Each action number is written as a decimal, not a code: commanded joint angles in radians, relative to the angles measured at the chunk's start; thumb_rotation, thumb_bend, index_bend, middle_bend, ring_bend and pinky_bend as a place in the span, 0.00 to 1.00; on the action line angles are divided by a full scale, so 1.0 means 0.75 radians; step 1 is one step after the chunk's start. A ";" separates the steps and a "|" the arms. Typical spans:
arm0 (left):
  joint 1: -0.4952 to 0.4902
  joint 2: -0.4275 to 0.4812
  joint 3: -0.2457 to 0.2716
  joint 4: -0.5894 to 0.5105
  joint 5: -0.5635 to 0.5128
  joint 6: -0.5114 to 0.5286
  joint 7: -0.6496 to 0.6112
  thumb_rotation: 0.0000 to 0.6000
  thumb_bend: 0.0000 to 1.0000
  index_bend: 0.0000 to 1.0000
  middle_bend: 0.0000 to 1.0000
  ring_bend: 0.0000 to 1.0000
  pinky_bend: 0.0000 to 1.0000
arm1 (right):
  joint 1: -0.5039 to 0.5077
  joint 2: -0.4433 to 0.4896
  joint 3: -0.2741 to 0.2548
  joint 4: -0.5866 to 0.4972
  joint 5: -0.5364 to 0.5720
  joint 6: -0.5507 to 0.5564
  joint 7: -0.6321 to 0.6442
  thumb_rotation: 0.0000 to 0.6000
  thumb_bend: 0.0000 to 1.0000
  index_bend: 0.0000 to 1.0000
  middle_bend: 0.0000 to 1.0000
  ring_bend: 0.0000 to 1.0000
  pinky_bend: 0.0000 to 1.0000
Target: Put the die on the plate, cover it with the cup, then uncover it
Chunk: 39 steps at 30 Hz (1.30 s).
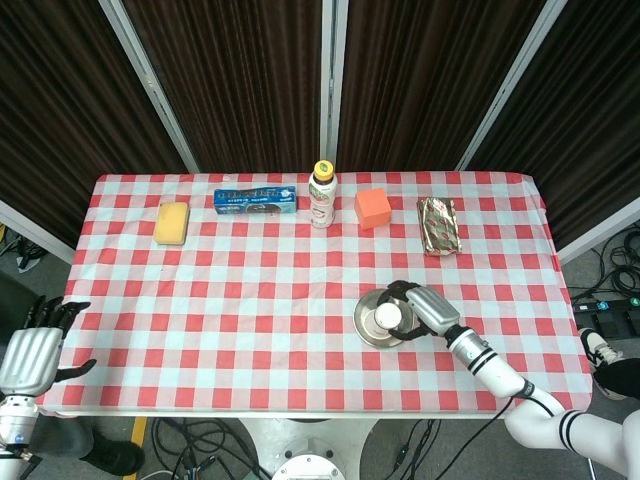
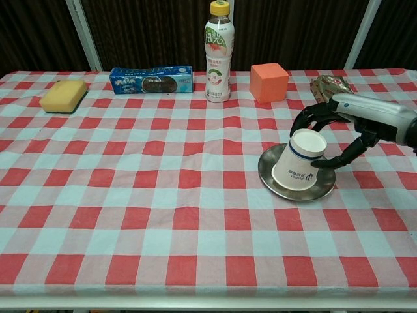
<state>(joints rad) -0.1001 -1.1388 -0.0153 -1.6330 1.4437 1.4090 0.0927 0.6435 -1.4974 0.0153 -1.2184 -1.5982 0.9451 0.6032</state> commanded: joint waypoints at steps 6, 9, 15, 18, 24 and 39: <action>-0.009 -0.005 -0.006 0.010 0.002 -0.007 -0.006 1.00 0.00 0.18 0.20 0.10 0.05 | 0.026 -0.086 0.047 0.129 0.078 -0.024 -0.025 1.00 0.23 0.53 0.36 0.18 0.24; -0.008 -0.006 -0.007 0.013 0.001 -0.006 -0.010 1.00 0.00 0.18 0.20 0.10 0.05 | 0.036 -0.108 0.066 0.164 0.096 -0.024 -0.005 1.00 0.23 0.53 0.35 0.18 0.24; -0.009 -0.013 -0.006 0.022 0.000 -0.008 -0.016 1.00 0.00 0.18 0.20 0.10 0.05 | 0.049 -0.046 -0.012 0.080 0.000 -0.012 0.109 1.00 0.24 0.53 0.35 0.18 0.24; -0.014 -0.014 -0.009 0.021 0.002 -0.012 -0.014 1.00 0.00 0.18 0.20 0.10 0.05 | 0.053 -0.032 -0.025 0.085 -0.008 -0.012 0.119 1.00 0.25 0.53 0.36 0.18 0.24; -0.014 -0.011 -0.010 0.021 0.002 -0.010 -0.019 1.00 0.00 0.18 0.20 0.10 0.05 | 0.050 -0.106 0.038 0.190 0.084 -0.014 0.051 1.00 0.26 0.53 0.35 0.18 0.24; -0.011 -0.016 -0.009 0.030 0.010 0.000 -0.028 1.00 0.00 0.18 0.20 0.10 0.05 | 0.060 -0.091 0.004 0.194 0.036 0.027 -0.034 1.00 0.27 0.53 0.35 0.18 0.24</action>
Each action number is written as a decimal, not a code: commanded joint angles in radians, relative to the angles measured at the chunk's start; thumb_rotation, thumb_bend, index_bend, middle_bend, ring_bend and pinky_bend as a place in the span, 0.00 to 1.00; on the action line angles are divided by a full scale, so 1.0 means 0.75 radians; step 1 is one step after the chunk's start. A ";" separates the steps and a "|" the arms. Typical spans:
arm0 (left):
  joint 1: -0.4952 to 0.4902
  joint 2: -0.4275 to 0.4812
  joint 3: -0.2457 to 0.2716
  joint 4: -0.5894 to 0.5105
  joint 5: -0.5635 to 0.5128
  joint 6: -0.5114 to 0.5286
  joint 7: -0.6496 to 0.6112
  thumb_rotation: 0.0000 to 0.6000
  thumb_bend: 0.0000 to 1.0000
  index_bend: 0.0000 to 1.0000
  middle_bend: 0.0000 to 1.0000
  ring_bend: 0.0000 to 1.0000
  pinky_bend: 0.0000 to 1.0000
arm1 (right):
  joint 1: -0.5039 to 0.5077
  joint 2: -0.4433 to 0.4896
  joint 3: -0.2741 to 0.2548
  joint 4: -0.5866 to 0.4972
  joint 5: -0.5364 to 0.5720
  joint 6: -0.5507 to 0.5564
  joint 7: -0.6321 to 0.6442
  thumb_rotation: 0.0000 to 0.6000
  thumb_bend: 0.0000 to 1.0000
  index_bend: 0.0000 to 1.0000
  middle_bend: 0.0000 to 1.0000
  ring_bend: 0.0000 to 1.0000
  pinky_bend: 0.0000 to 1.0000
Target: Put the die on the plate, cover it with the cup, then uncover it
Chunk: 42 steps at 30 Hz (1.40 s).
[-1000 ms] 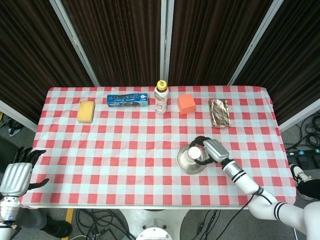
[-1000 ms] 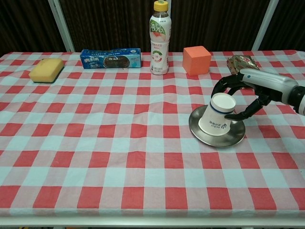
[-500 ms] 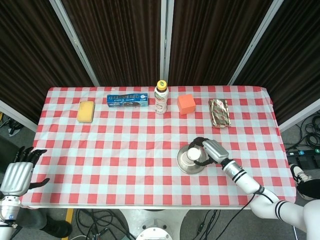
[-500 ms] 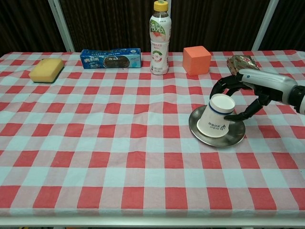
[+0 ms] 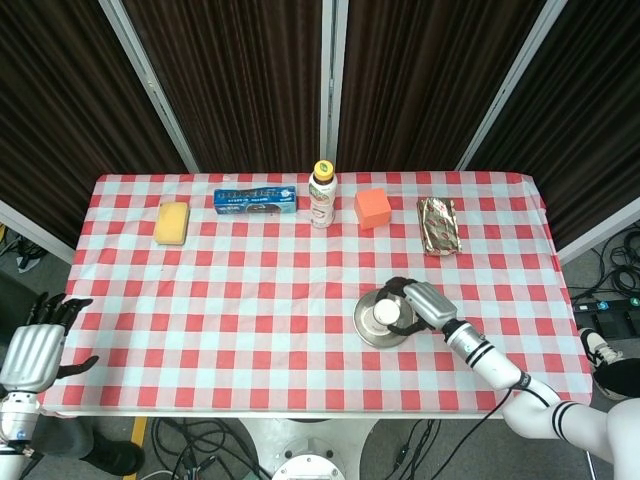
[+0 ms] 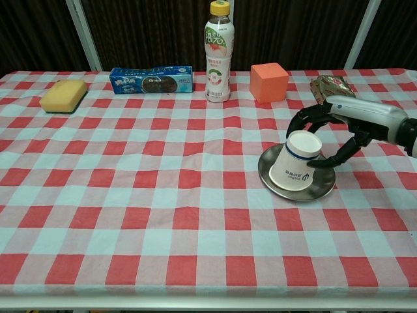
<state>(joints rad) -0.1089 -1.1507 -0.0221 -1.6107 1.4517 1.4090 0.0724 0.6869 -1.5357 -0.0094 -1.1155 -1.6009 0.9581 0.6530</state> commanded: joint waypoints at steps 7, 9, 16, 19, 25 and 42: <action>0.000 0.004 -0.005 0.003 -0.001 0.005 -0.006 1.00 0.00 0.18 0.20 0.10 0.05 | 0.008 0.005 -0.034 -0.014 -0.042 0.027 -0.063 1.00 0.27 0.53 0.36 0.18 0.23; -0.001 0.002 -0.004 0.006 0.001 0.005 -0.007 1.00 0.00 0.18 0.20 0.10 0.05 | 0.010 -0.004 -0.024 0.008 -0.021 0.014 -0.083 1.00 0.28 0.53 0.36 0.18 0.23; -0.001 0.007 -0.005 0.002 -0.002 0.005 -0.005 1.00 0.00 0.18 0.20 0.10 0.05 | 0.020 -0.053 0.026 0.081 0.034 0.008 -0.071 1.00 0.28 0.54 0.36 0.18 0.23; -0.001 0.006 -0.007 0.001 -0.005 0.004 -0.003 1.00 0.00 0.18 0.20 0.10 0.05 | 0.018 -0.017 -0.020 0.031 -0.032 0.043 -0.017 1.00 0.28 0.54 0.36 0.18 0.23; -0.007 0.003 -0.007 0.005 -0.003 -0.004 -0.006 1.00 0.00 0.18 0.20 0.10 0.05 | 0.021 -0.027 -0.013 0.064 0.000 0.015 -0.048 1.00 0.28 0.54 0.36 0.18 0.22; 0.001 0.006 -0.006 0.012 0.002 0.011 -0.026 1.00 0.00 0.18 0.20 0.10 0.05 | 0.051 -0.060 0.025 0.118 0.045 -0.017 -0.051 1.00 0.28 0.54 0.36 0.18 0.22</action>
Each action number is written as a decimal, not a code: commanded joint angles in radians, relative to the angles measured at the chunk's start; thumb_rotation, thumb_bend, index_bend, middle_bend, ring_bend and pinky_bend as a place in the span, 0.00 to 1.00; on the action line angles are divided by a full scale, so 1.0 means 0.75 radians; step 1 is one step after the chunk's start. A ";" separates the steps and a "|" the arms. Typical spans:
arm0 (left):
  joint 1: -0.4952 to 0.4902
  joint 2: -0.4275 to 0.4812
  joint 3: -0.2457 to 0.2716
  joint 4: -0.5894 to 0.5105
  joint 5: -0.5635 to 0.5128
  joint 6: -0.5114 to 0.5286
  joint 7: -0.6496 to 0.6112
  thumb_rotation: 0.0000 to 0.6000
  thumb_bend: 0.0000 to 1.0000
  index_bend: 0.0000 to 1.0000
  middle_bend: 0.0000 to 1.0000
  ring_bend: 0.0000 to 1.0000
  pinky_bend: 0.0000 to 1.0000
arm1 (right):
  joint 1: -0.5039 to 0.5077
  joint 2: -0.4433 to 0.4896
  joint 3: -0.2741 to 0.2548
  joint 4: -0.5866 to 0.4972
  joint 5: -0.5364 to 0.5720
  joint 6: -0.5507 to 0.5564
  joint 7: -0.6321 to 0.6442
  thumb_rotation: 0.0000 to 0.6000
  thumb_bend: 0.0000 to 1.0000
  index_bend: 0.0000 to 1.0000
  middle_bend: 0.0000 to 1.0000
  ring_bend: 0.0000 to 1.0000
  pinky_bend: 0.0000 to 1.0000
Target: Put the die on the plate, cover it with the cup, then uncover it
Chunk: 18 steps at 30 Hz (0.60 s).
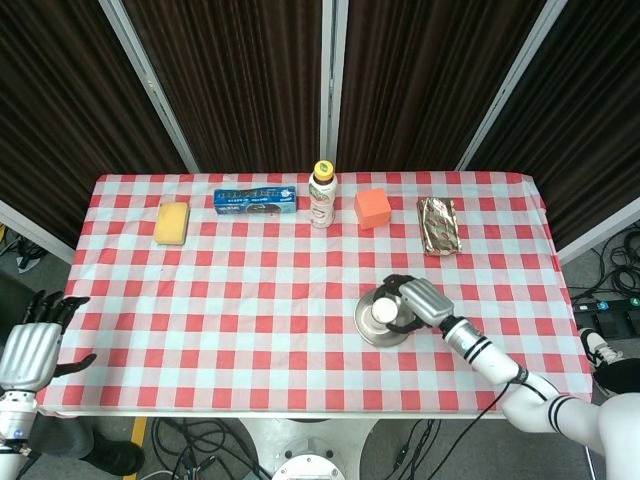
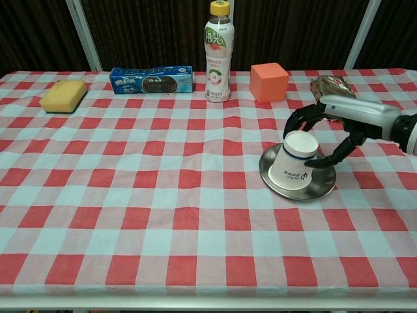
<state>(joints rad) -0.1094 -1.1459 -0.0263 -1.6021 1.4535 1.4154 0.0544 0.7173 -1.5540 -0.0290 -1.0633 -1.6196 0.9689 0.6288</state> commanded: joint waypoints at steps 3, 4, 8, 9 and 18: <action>0.005 -0.003 0.000 0.003 -0.008 0.000 -0.008 1.00 0.00 0.18 0.20 0.10 0.05 | 0.020 -0.031 0.043 0.035 0.050 -0.027 0.000 1.00 0.28 0.53 0.36 0.18 0.22; 0.006 -0.003 0.001 0.003 -0.011 -0.001 -0.009 1.00 0.00 0.18 0.20 0.10 0.05 | 0.020 -0.022 0.031 0.019 0.031 -0.016 0.014 1.00 0.29 0.53 0.36 0.18 0.22; 0.009 -0.007 0.000 0.007 -0.013 0.003 -0.011 1.00 0.00 0.18 0.20 0.10 0.05 | 0.017 0.030 -0.029 -0.049 -0.042 0.016 0.037 1.00 0.30 0.53 0.37 0.18 0.21; 0.009 -0.007 0.001 0.009 -0.012 0.003 -0.011 1.00 0.00 0.18 0.20 0.10 0.05 | 0.017 0.035 -0.032 -0.054 -0.043 0.015 0.032 1.00 0.30 0.53 0.37 0.18 0.21; 0.016 -0.003 0.001 -0.002 -0.009 0.016 -0.008 1.00 0.00 0.18 0.20 0.10 0.05 | 0.031 -0.028 0.026 0.044 0.030 -0.012 -0.018 1.00 0.30 0.53 0.37 0.18 0.21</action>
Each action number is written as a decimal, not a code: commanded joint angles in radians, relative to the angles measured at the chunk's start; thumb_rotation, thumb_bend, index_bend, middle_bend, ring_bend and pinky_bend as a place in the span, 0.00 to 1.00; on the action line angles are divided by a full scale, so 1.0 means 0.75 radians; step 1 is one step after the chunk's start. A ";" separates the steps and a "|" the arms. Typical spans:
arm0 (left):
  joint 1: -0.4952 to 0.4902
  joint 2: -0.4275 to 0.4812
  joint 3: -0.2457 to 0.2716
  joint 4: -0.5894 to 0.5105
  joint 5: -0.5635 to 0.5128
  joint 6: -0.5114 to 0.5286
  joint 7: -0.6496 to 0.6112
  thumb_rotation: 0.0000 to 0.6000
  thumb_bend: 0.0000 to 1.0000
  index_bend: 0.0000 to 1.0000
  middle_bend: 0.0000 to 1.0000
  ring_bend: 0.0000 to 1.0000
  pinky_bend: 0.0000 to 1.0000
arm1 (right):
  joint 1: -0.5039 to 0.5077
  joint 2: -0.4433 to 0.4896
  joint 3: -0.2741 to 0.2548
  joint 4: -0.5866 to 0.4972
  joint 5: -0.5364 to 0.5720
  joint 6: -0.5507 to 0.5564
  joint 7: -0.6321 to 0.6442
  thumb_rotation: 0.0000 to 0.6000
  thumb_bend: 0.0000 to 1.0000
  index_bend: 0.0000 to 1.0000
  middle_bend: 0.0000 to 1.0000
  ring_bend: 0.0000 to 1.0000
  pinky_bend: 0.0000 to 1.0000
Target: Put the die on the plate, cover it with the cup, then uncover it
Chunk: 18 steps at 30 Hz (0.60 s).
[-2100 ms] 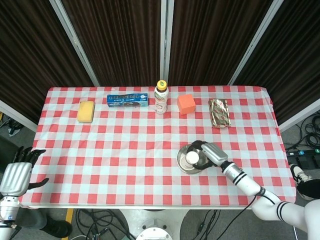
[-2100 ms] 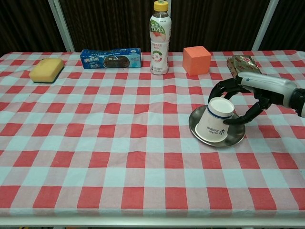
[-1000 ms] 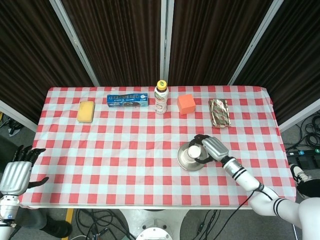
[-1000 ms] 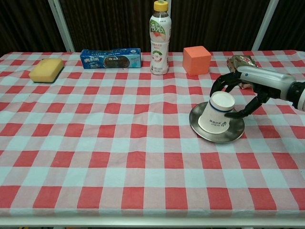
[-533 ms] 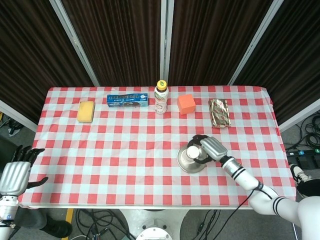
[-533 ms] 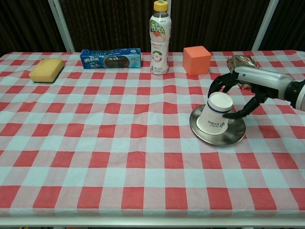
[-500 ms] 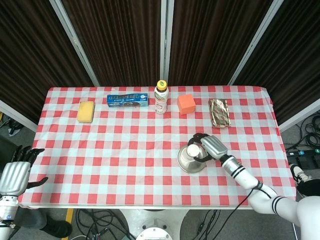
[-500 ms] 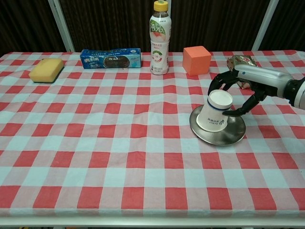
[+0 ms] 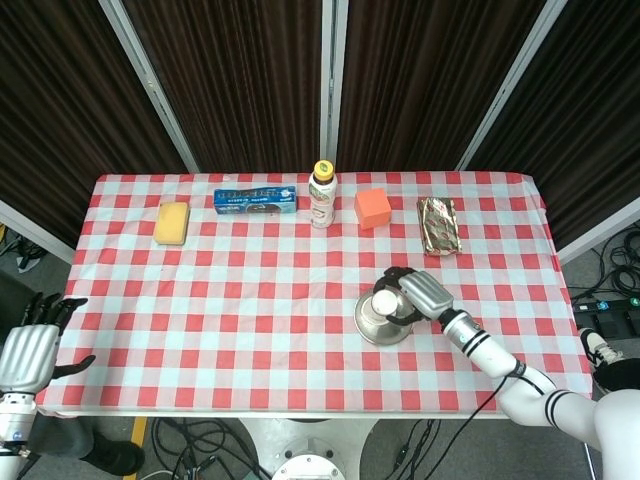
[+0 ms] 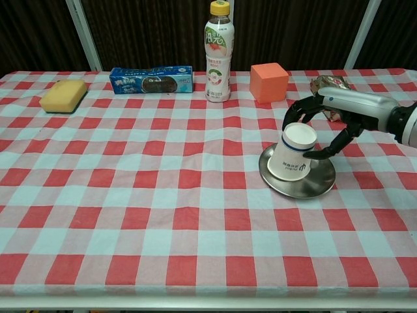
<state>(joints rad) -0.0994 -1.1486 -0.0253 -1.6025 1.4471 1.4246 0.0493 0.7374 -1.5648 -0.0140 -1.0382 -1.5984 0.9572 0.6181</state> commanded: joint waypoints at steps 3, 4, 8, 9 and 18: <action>0.003 -0.002 -0.001 -0.001 -0.008 -0.001 -0.003 1.00 0.00 0.18 0.20 0.10 0.05 | 0.002 0.010 -0.033 -0.031 -0.048 0.024 0.009 1.00 0.30 0.53 0.37 0.18 0.21; 0.003 -0.003 -0.001 0.001 -0.008 -0.002 -0.003 1.00 0.00 0.18 0.20 0.10 0.05 | 0.002 0.021 -0.049 -0.045 -0.067 0.030 0.013 1.00 0.30 0.53 0.37 0.18 0.21; 0.000 -0.006 -0.003 0.005 -0.001 -0.001 -0.003 1.00 0.00 0.18 0.20 0.10 0.05 | -0.004 0.031 -0.058 -0.043 -0.079 0.054 0.002 1.00 0.30 0.53 0.37 0.18 0.21; 0.000 -0.007 -0.003 0.005 0.000 0.000 -0.002 1.00 0.00 0.18 0.20 0.10 0.05 | -0.006 0.022 -0.046 -0.025 -0.061 0.051 -0.010 1.00 0.30 0.53 0.37 0.18 0.21; 0.010 -0.006 0.000 0.004 -0.013 0.001 -0.005 1.00 0.00 0.18 0.20 0.10 0.05 | -0.009 0.008 -0.062 -0.018 -0.077 0.064 0.035 1.00 0.30 0.52 0.37 0.18 0.21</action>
<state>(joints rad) -0.0923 -1.1532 -0.0257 -1.5994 1.4372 1.4251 0.0455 0.7330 -1.5729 -0.0349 -1.0243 -1.6196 0.9882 0.6229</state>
